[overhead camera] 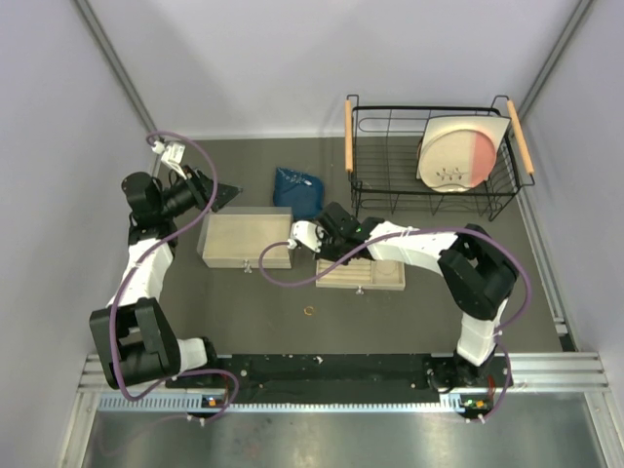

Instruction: Organize the mixed jewelry

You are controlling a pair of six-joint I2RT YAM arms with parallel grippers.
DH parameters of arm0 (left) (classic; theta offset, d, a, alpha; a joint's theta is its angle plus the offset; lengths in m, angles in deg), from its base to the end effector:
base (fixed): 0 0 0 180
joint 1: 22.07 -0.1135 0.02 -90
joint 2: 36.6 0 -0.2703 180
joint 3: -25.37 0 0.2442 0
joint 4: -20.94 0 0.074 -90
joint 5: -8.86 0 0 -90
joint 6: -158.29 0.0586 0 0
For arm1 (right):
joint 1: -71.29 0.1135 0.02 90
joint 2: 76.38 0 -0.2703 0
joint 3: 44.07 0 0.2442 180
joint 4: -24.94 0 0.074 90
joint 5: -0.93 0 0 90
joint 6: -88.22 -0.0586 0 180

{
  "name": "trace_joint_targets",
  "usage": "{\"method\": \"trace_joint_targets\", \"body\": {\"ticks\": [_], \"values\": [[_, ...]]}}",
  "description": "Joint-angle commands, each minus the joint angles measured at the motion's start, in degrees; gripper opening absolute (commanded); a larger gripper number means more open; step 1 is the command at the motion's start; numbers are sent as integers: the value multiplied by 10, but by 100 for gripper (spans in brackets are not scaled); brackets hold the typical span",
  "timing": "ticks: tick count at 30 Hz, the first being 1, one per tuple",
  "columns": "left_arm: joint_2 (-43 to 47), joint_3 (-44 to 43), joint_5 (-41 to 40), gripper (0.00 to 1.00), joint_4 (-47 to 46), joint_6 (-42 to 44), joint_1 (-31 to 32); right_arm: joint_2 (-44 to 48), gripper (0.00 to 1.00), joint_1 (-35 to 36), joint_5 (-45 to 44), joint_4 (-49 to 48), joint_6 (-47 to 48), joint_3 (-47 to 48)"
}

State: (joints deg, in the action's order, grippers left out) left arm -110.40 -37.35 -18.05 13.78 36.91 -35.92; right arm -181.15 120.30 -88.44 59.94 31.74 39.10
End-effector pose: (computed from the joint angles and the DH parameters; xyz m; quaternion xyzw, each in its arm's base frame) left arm 0.2888 0.0174 0.3193 0.0901 0.7123 -0.4665 0.5166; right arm 0.2546 0.2940 0.1743 -0.6329 0.7189 0.0439 0.2840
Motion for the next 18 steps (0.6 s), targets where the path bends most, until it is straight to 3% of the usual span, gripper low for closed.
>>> {"method": "trace_joint_targets", "body": {"ticks": [1,14,18], "values": [[-3,9,15,67,-41,-6,-5,-6,0,9,0,-14,5,-9],[5,23,20,67,-40,-2,-6,-11,0,16,-4,-28,-7,-36],[13,26,20,67,-23,17,-7,17,21,17,-25,-11,-15,-18]]}}
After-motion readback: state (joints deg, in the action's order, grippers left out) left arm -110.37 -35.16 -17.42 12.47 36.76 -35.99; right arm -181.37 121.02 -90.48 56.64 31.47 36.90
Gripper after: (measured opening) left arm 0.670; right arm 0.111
